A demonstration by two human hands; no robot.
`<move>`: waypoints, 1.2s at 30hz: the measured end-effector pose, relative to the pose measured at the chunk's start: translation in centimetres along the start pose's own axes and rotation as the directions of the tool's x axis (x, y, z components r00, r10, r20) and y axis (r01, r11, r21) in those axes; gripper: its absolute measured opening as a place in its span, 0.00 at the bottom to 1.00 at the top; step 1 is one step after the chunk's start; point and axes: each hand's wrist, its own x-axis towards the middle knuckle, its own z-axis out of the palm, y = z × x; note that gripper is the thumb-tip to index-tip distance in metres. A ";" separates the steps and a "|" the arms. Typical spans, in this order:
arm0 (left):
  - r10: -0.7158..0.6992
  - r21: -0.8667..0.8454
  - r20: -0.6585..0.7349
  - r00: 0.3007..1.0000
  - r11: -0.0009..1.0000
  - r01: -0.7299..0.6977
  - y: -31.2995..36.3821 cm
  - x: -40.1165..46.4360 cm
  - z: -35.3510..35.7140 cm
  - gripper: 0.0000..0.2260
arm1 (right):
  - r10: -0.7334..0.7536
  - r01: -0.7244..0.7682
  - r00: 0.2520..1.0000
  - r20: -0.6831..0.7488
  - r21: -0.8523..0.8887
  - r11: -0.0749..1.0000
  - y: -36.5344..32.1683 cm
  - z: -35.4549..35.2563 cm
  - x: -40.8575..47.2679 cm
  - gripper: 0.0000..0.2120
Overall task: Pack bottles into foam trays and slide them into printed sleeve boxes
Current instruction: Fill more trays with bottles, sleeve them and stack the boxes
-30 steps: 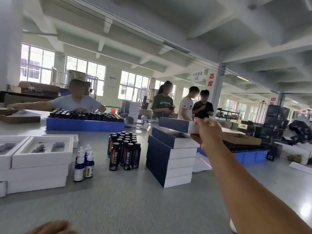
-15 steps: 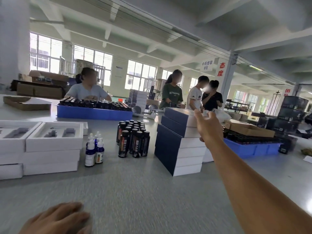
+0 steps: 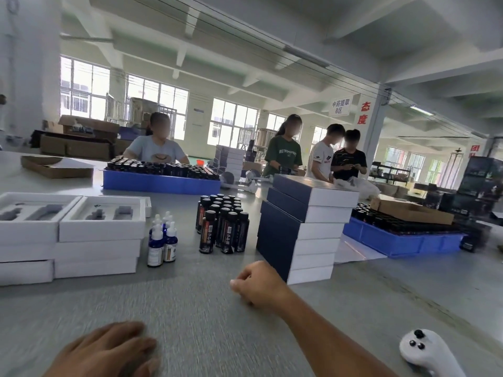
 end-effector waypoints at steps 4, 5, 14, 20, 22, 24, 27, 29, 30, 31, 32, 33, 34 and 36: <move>0.010 0.026 0.089 0.996 1.000 -0.013 0.2 -0.2 -0.4 0.17 | 0.049 -0.052 0.998 -0.040 -0.088 0.995 -0.3 1.6 2.1 0.17; 0.039 0.033 0.084 0.996 0.999 -0.042 0.4 -0.2 -0.7 0.15 | 0.061 -0.065 0.996 -0.057 -0.079 0.995 -0.4 1.9 2.6 0.16; 0.019 0.072 0.128 0.992 0.997 -0.028 0.4 -0.3 -1.4 0.14 | 0.057 -0.061 0.990 -0.126 -0.026 0.998 -3.7 5.5 7.2 0.15; 0.026 0.097 0.116 0.993 0.995 -0.037 0.3 -0.1 -1.0 0.15 | 0.008 0.004 0.991 -0.131 0.086 0.996 -6.9 8.2 8.7 0.17; 0.018 0.112 0.139 0.990 0.993 -0.034 0.0 -0.1 -0.8 0.16 | 0.055 -0.026 0.979 -0.194 0.150 0.988 -7.5 8.8 9.2 0.15; 0.007 0.087 0.159 0.987 0.996 -0.020 -0.1 -0.2 -0.7 0.16 | 0.115 -0.067 0.961 -0.252 0.194 0.979 -7.5 8.9 9.7 0.11; -0.007 0.083 0.162 0.987 0.997 -0.007 -0.2 -0.4 -0.6 0.16 | 0.100 -0.062 0.968 -0.232 0.162 0.985 -7.1 8.7 10.0 0.11; -0.035 0.053 0.201 0.979 0.998 0.025 -0.1 -0.4 -0.6 0.16 | 0.049 -0.020 0.981 -0.188 0.152 0.988 -7.1 8.7 9.9 0.15; -0.044 0.047 0.218 0.975 0.998 0.034 0.0 -0.3 -0.6 0.16 | 0.021 0.005 0.987 -0.157 0.162 0.987 -7.3 8.9 9.8 0.18; -0.064 0.057 0.270 0.961 0.997 0.050 0.2 -0.1 -1.1 0.17 | -0.005 0.027 0.992 -0.125 0.174 0.984 -7.7 9.1 9.8 0.21; -0.084 0.087 0.306 0.948 0.994 0.060 0.4 0.2 -1.2 0.19 | -0.028 0.045 0.995 -0.100 0.181 0.982 -8.0 9.3 9.8 0.25; -0.083 0.128 0.316 0.945 0.991 0.044 0.1 0.2 -1.1 0.22 | -0.048 0.062 0.996 -0.081 0.182 0.981 -8.4 9.6 9.7 0.28; -0.071 0.179 0.290 0.954 0.984 0.019 0.0 0.0 -0.8 0.24 | -0.064 0.076 0.995 -0.071 0.181 0.981 -8.7 9.8 9.7 0.31; -0.091 0.133 0.365 0.927 0.990 0.045 0.1 -0.2 -1.0 0.20 | -0.078 0.089 0.995 -0.067 0.180 0.980 -9.0 10.1 9.6 0.34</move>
